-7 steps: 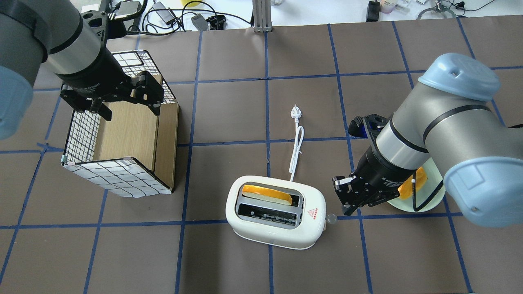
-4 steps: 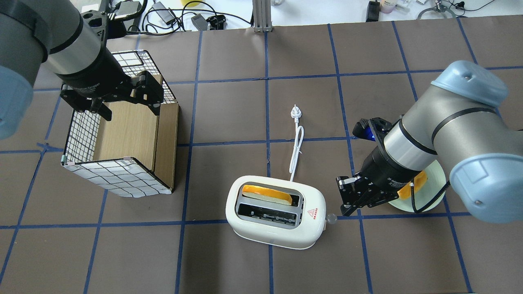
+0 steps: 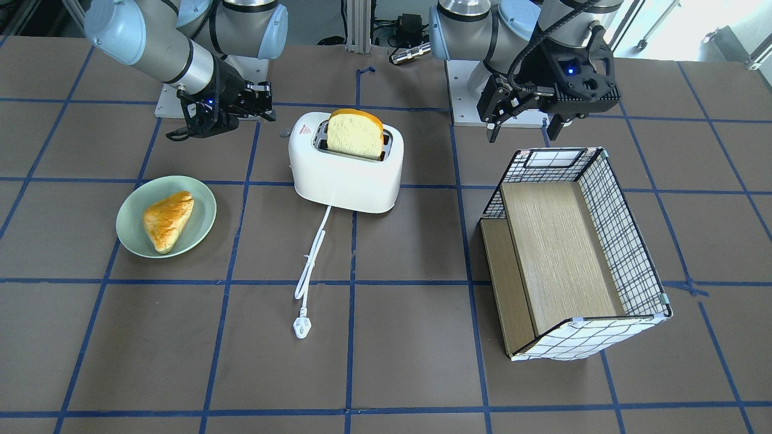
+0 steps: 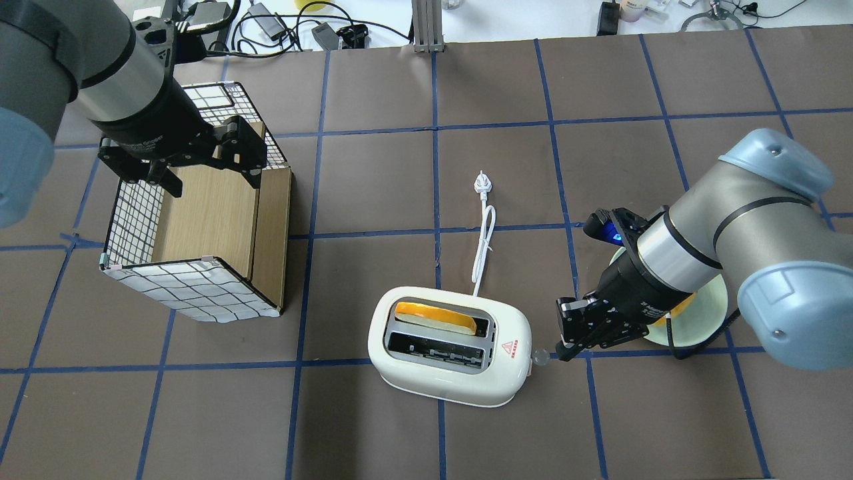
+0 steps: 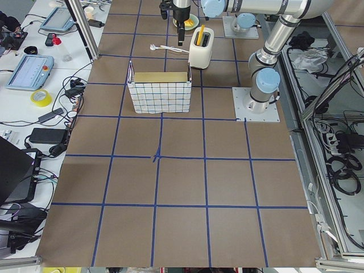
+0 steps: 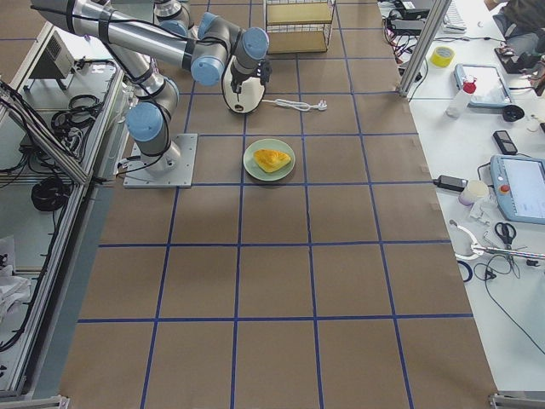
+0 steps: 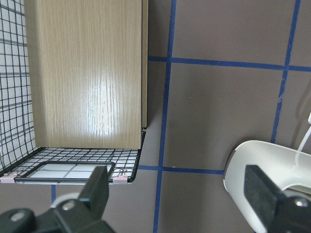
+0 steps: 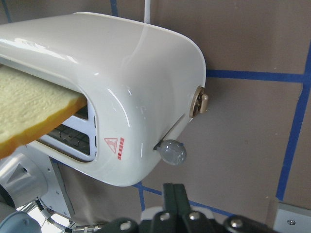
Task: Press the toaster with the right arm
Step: 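Position the right gripper above the toaster lever, then press the toaster lever down with the right gripper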
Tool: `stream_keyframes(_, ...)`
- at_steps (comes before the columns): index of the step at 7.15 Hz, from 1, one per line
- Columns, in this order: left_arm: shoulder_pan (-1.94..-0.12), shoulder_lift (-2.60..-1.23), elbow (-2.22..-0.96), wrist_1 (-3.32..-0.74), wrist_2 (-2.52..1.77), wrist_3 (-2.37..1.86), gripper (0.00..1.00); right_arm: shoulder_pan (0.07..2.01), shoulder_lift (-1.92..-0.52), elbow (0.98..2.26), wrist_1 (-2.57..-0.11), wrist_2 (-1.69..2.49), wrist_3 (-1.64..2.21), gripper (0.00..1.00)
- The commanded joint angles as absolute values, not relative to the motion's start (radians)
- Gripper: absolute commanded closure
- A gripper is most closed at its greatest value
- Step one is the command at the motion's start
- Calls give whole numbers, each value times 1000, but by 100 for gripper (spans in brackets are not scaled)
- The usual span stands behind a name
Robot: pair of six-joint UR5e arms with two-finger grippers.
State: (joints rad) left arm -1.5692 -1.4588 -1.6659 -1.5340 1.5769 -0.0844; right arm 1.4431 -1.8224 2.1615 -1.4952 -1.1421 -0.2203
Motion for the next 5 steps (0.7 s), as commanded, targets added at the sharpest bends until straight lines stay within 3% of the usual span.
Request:
stream_keyframes(1, -1569, -1459, -1666, -1534, 1577, -84, 0, 1442, -1799, 2198, -1549, -1109, -218, 100)
stream_keyframes(5, -1569, -1459, -1666, -1534, 1577, -84, 0, 1445, -1777, 2201, -1606, -1108, -206, 100)
